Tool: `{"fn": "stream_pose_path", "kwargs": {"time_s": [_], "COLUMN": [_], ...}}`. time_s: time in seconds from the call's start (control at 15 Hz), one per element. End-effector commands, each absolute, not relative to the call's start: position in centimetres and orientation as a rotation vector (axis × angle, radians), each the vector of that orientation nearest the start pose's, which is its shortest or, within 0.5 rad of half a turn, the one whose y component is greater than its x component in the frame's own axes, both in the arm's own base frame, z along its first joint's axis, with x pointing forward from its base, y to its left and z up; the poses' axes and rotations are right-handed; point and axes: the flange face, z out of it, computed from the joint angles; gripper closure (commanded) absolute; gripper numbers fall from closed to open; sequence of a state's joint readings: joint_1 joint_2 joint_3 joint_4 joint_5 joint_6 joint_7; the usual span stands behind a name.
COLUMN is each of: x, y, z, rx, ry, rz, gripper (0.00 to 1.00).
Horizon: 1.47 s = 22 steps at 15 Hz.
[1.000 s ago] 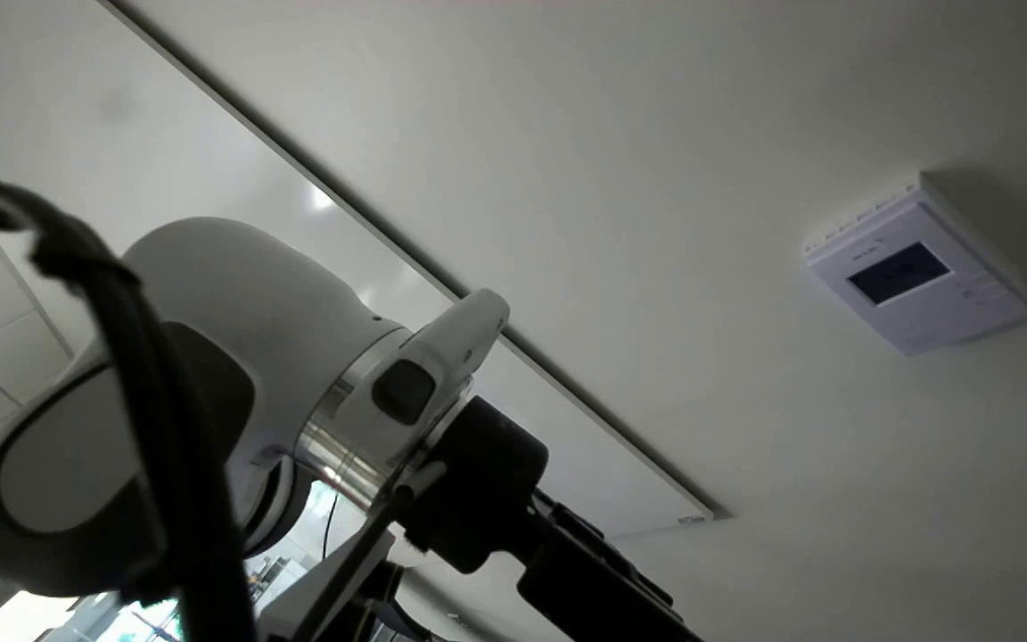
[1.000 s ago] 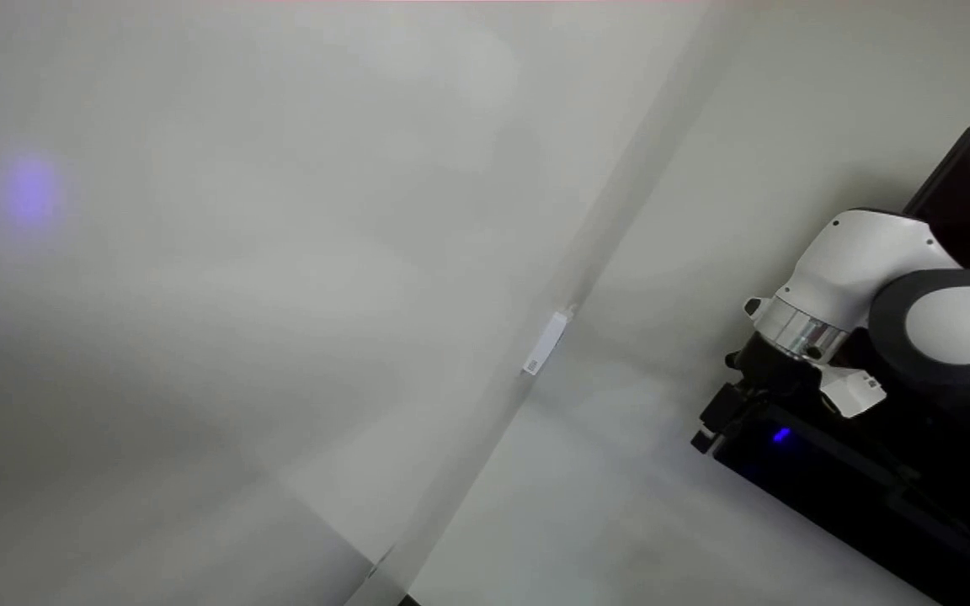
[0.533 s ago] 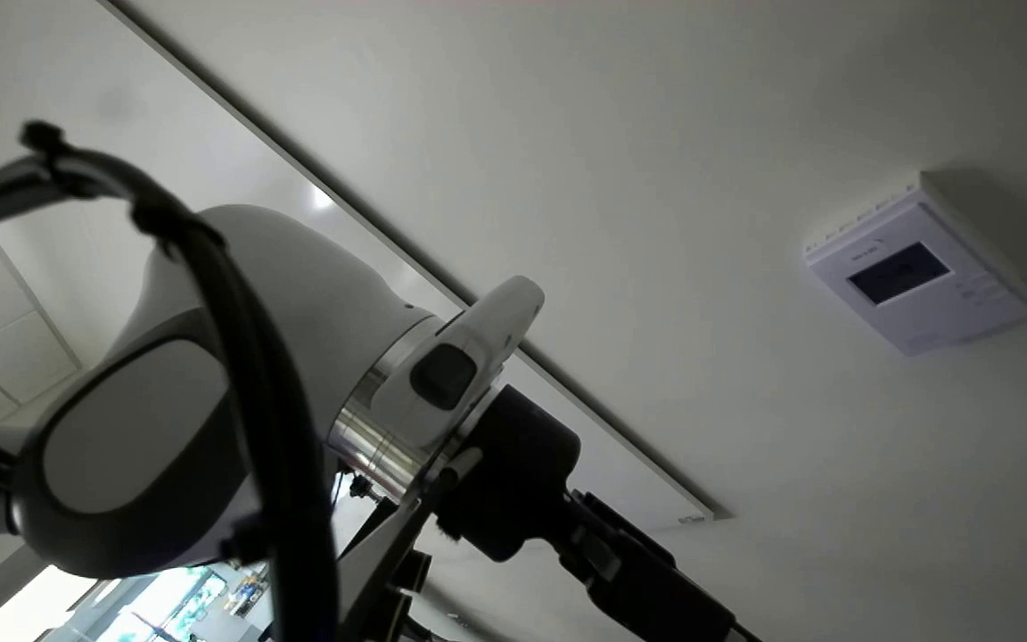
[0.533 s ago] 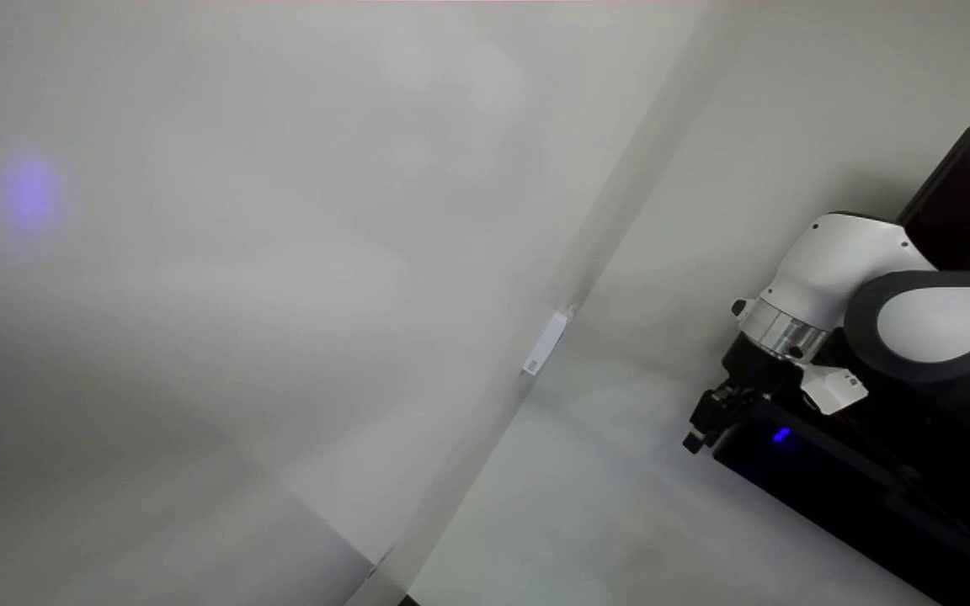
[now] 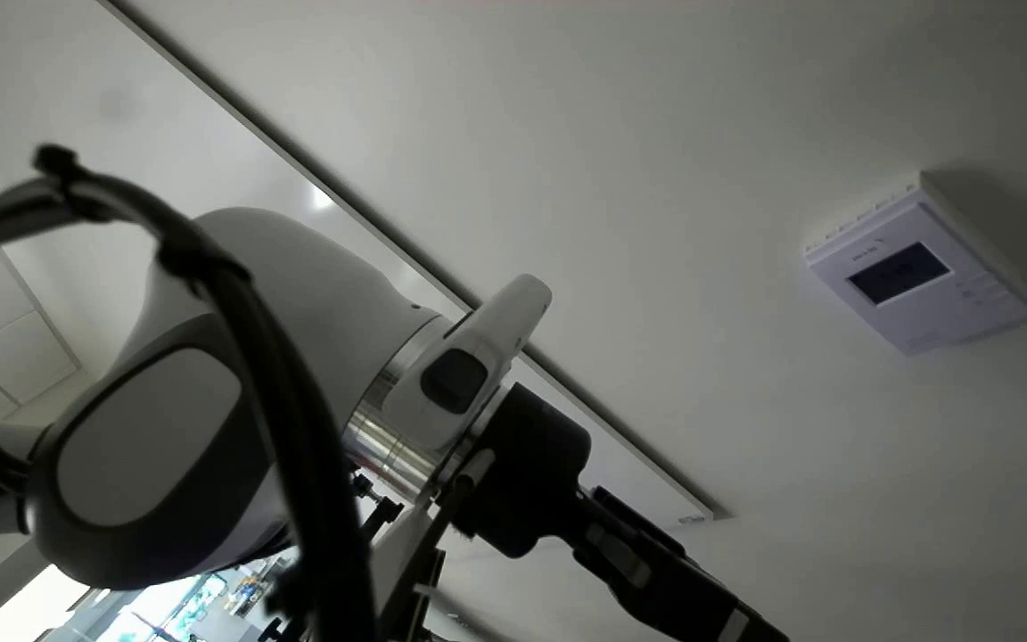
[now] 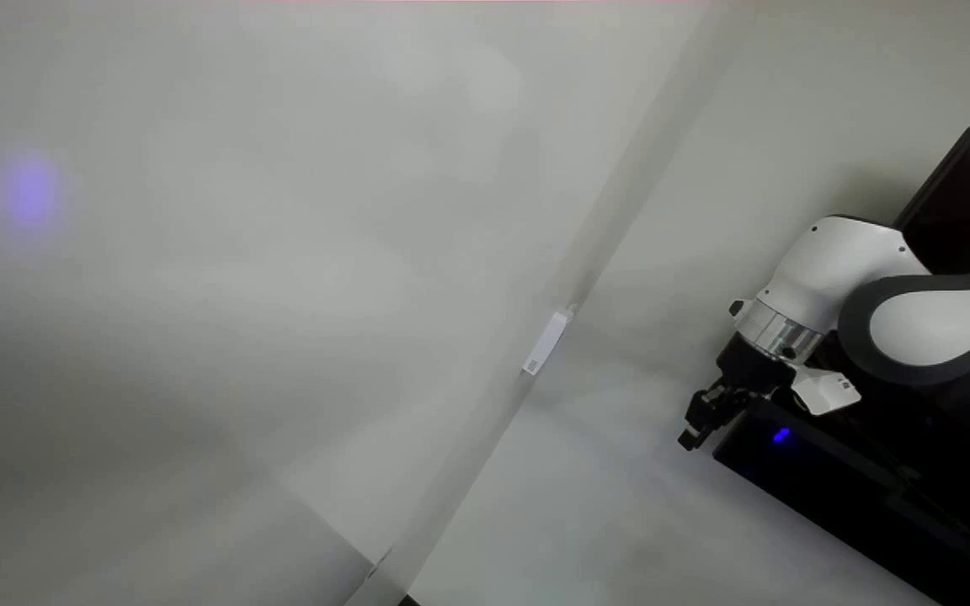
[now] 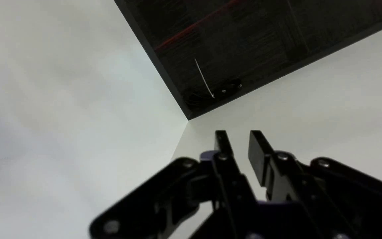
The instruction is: Turn off the light switch
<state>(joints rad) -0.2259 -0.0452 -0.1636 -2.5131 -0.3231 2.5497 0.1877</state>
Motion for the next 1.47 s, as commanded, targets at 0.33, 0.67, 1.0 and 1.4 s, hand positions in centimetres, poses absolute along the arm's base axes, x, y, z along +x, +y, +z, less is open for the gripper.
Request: {"fn": "stream_pose_path", "kwargs": {"time_s": [0.33,0.67,1.0,1.4], "x": [45.3,45.8,46.8,48.9], "y": [-18.7,-20.3,-21.1,-20.2], "z": [26.4,24.1,21.7,20.6], "rx": [-3.158,-3.141,-3.114,-3.105], "ry": [0.821,0.886,0.988,0.905], "rz": [-0.49,-0.647,-0.709,-0.904], "gripper": [1.0,1.0,1.0,1.0]}}
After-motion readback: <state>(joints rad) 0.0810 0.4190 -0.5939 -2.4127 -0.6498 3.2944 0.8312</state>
